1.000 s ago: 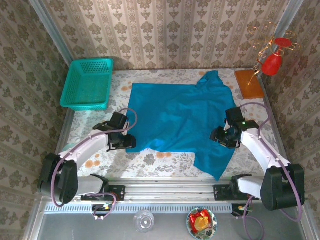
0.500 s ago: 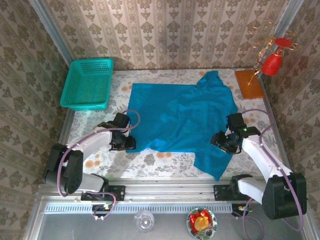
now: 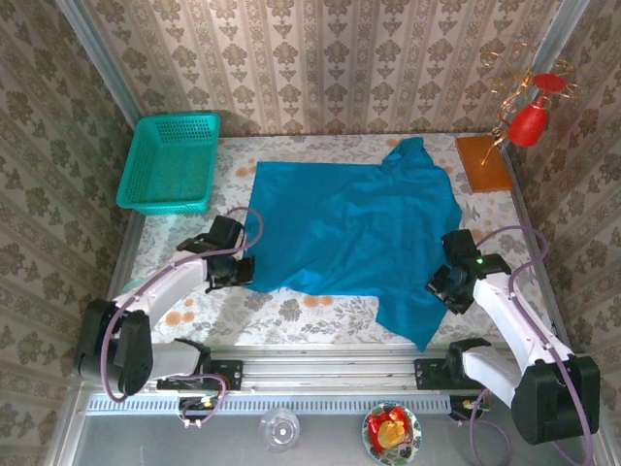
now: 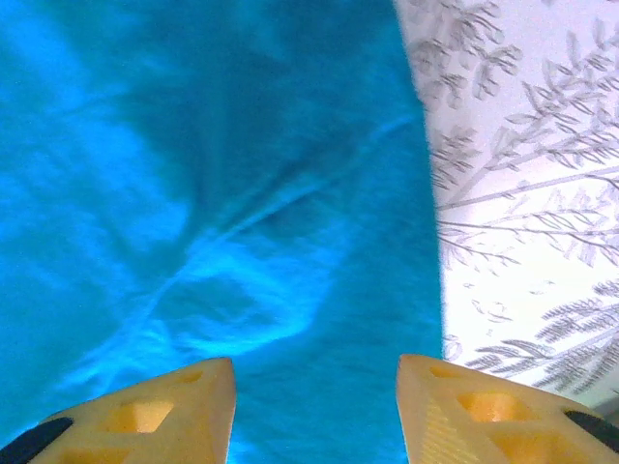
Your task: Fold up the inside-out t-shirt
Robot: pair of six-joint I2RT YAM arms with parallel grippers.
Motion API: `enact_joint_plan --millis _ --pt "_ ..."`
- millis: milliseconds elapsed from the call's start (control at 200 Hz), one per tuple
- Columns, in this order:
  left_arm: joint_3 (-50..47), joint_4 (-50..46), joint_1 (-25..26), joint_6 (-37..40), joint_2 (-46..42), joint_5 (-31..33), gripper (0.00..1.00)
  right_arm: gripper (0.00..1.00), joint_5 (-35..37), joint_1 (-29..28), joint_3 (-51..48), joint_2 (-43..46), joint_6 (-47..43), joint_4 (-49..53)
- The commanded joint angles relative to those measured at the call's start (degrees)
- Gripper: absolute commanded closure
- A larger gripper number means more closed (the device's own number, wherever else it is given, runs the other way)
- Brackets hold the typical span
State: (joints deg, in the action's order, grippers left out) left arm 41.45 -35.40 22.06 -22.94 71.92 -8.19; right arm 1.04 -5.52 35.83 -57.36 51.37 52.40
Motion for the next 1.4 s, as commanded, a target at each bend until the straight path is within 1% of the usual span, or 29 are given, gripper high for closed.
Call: enact_joint_plan --millis 0,90,165,280,350,465,510,605,795,940,1040,1120,1140,1210,1265,1350,1395 --pt "2.06 -2.13 -1.43 -0.61 -2.73 1.25 1.00 0.53 3.07 -1.24 -2.08 0.67 5.01 4.68" --pt "3.03 -1.96 -2.41 -0.60 -3.68 0.70 1.00 0.55 -0.42 -1.69 -4.19 0.22 4.56 -0.20" --pt "4.47 -2.09 -3.05 -0.42 -3.91 0.53 1.00 0.56 -3.09 -1.69 -3.96 -1.71 3.54 -3.92" --pt "6.84 -2.63 -4.10 0.08 -4.24 1.67 1.00 0.55 -3.66 -1.61 -2.20 -5.30 3.05 -8.15" --pt "8.12 -2.48 -5.20 0.59 -3.96 1.73 1.00 0.52 -4.30 -1.51 -1.74 -7.50 2.54 -11.37" --pt "10.33 -2.64 -7.03 1.72 -2.79 1.33 1.00 0.47 -2.40 -0.52 -1.47 -10.72 2.88 -13.51" --pt "10.98 -2.66 -7.83 2.15 -2.30 1.49 1.00 0.41 -1.04 -0.14 -1.82 -11.73 3.36 -14.32" --pt "11.50 -1.96 -9.99 2.79 -0.40 0.68 1.00 0.34 -0.73 1.06 -2.56 -14.23 3.46 -16.54" --pt "12.84 -0.61 -13.22 4.78 5.47 -0.54 1.00 0.27 0.85 3.37 -1.92 -18.46 2.58 -15.29" --pt "14.49 0.39 -14.62 6.46 11.18 -1.04 1.00 0.28 -0.08 5.09 -1.65 -19.18 1.85 -15.55" --pt "15.43 1.32 -15.04 7.19 15.25 -2.19 1.00 0.27 1.61 6.31 -0.70 -19.33 1.09 -14.00" --pt "15.76 2.24 -14.95 7.30 18.10 -3.72 1.00 0.28 2.62 8.34 -0.31 -19.31 -0.47 -13.72" --pt "15.84 2.39 -14.95 7.29 18.85 -4.18 0.99 0.29 2.61 9.04 -0.24 -19.43 -0.97 -13.77" --pt "15.81 2.69 -14.52 7.25 20.77 -5.46 0.95 0.28 2.18 11.53 0.26 -19.86 -2.24 -13.82" --pt "15.38 3.03 -13.88 7.00 21.39 -5.50 0.90 0.28 1.98 13.46 0.93 -20.52 -3.09 -13.70" --pt "13.55 4.39 -13.11 5.73 19.66 -4.39 0.78 0.28 0.63 16.94 1.92 -21.91 -4.27 -14.32" --pt "12.51 5.13 -13.10 4.83 18.09 -4.43 0.75 0.28 0.52 18.44 2.57 -22.79 -4.88 -14.37"
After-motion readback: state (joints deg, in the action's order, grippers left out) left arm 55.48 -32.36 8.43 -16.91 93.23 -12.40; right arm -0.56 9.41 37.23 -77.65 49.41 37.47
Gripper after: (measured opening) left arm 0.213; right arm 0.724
